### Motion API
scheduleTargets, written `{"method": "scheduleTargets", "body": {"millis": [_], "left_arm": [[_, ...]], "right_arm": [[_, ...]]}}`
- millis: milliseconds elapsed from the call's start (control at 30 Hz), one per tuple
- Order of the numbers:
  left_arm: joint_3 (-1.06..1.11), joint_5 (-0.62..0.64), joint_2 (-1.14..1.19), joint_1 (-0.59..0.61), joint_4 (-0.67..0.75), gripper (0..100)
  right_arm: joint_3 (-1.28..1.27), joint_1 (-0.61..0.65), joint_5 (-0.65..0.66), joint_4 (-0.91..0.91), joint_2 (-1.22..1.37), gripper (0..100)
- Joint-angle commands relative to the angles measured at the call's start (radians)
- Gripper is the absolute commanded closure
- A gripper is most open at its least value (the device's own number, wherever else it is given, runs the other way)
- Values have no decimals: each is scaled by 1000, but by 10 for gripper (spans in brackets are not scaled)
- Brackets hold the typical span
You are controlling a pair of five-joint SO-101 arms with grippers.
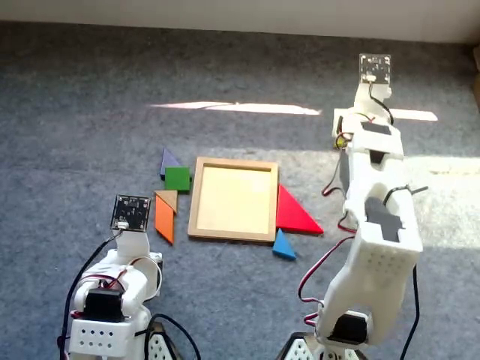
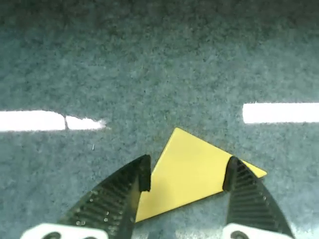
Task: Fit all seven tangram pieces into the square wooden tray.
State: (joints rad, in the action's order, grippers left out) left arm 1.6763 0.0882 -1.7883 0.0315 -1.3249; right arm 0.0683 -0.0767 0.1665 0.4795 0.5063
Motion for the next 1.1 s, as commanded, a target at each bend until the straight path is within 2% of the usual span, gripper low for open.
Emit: {"method": "scheduleTargets", "body": {"millis": [0, 300, 633, 867, 1067], "left_arm": [[19, -8, -31, -7, -5, 994], [19, -8, -31, -7, -5, 994], [19, -8, -31, -7, -5, 994], [19, -8, -31, -7, -5, 994], [19, -8, -31, -7, -5, 994]], "right_arm": [[145, 21, -8, 21, 48, 759], [473, 7, -6, 71, 344, 760], [774, -15, 2, 674, 452, 760], [943, 19, 302, 1122, 460, 761], [958, 19, 453, 1282, 453, 761]]}}
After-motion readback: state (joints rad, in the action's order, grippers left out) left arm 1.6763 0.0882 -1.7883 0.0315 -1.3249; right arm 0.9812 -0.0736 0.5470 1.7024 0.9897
